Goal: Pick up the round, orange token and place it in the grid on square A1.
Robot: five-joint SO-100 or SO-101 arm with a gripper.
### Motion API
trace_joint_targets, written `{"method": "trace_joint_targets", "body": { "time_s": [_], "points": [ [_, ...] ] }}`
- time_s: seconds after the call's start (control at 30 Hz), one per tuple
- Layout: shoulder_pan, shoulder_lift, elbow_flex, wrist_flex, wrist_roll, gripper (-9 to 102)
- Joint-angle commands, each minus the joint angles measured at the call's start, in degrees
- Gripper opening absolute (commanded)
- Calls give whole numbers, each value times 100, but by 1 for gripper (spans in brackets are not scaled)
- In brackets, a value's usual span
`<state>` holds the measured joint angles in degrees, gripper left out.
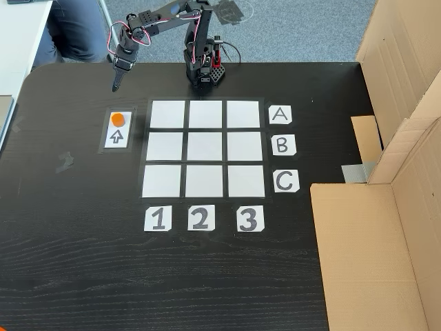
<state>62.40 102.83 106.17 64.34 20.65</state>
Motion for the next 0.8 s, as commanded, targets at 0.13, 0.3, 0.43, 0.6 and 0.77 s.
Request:
{"method": "trace_joint_targets", "body": {
  "time_s": [0.13, 0.3, 0.43, 0.6, 0.77],
  "points": [
    [-519, -589, -580, -44, 272, 24],
    [-563, -1195, -958, -44, 334, 25],
    [-527, -1547, -1151, -123, 334, 26],
    [-475, -1951, -1380, -149, 334, 26],
    [-475, -2312, -1538, -185, 334, 27]
  ]
}}
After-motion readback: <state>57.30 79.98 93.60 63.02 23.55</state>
